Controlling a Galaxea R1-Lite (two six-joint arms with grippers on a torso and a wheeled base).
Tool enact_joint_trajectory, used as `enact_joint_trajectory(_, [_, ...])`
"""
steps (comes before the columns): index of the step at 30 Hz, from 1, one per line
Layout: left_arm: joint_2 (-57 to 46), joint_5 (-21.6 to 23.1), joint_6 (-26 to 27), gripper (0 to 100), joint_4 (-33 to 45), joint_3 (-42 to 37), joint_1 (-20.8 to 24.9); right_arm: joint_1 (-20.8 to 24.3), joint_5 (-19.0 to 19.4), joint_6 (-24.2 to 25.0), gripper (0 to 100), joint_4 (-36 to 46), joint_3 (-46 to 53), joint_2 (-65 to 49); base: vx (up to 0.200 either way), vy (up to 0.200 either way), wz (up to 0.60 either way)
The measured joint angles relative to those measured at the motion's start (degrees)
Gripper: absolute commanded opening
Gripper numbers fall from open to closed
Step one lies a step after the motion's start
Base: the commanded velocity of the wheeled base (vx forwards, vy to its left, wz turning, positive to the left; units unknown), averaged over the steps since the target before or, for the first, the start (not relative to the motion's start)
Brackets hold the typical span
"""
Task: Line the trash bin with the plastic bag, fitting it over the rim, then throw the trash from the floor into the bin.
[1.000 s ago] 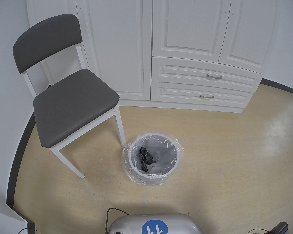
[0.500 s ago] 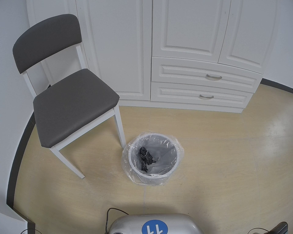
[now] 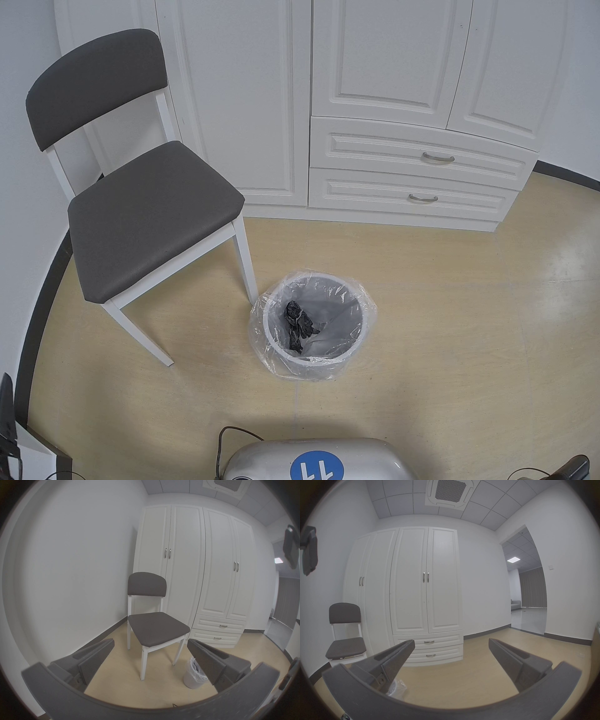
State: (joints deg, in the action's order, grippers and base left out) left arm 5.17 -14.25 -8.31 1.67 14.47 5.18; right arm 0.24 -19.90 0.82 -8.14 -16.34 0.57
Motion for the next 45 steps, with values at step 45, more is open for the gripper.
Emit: enact_joint_trajectory(45, [0.0, 12.9, 8.7, 100, -3.6, -13.5, -0.2, -0.1, 18.3, 0.2, 100, 6.7, 15.3, 0.2, 0.0, 0.0, 0.0])
